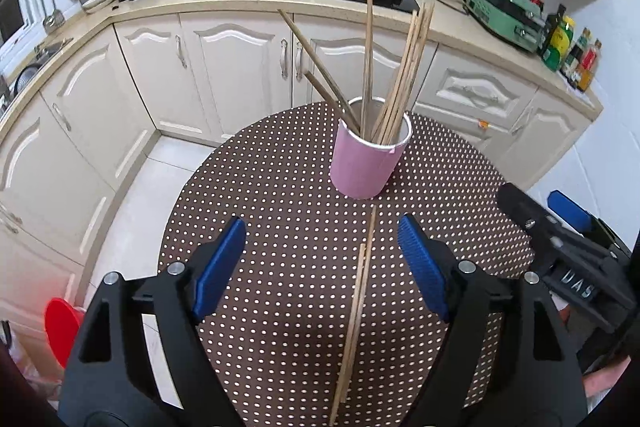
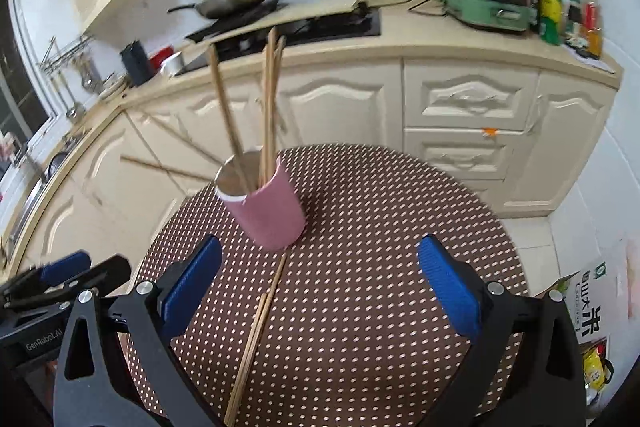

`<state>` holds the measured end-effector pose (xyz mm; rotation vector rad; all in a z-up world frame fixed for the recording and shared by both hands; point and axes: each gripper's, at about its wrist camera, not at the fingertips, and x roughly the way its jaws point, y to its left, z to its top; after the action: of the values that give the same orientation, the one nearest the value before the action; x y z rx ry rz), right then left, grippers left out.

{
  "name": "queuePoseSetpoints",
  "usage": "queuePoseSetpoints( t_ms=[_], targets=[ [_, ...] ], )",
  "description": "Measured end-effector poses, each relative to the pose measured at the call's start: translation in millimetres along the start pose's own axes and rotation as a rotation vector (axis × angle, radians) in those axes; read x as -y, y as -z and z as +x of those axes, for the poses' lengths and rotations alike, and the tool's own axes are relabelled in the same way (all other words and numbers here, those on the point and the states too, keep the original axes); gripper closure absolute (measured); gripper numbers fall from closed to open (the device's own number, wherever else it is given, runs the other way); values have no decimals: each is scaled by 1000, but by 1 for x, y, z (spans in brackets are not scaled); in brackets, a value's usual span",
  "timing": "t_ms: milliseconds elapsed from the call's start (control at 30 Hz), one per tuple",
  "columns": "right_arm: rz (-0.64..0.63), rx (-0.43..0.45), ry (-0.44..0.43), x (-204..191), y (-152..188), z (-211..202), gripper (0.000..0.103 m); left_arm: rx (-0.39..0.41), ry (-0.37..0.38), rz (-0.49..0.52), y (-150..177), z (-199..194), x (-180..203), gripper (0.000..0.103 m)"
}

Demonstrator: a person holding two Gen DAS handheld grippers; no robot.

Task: Organize utensils
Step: 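Raise both open tools from the cup and move them back to the remaining chopsticks, then close the right tool on a chopstick while the left tool closes on another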

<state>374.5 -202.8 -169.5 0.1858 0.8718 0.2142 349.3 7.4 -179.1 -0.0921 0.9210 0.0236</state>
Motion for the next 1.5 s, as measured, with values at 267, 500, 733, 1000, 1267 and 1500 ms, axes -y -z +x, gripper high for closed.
queuePoseSetpoints(
  t_ms=[267, 500, 733, 1000, 1267, 1500],
  targets=[
    [39, -213, 4, -13, 16, 48, 8, -164, -20, -11, 6, 32, -13, 24],
    [40, -368, 110, -17, 28, 85, 8, -249, 4, -13, 10, 60, -25, 24],
    [38, -478, 103, -27, 42, 115, 30, -300, 72, -23, 9, 86, -35, 24],
    [18, -560, 94, -41, 47, 143, 46, -347, 95, -12, 14, 108, -42, 25],
    [-98, -608, 133, -62, 52, 164, 46, -389, 74, -40, 20, 125, -57, 25],
    [-178, -616, 171, -110, 61, 178, 52, -405, 39, -74, 22, 132, -71, 26]
  ],
)
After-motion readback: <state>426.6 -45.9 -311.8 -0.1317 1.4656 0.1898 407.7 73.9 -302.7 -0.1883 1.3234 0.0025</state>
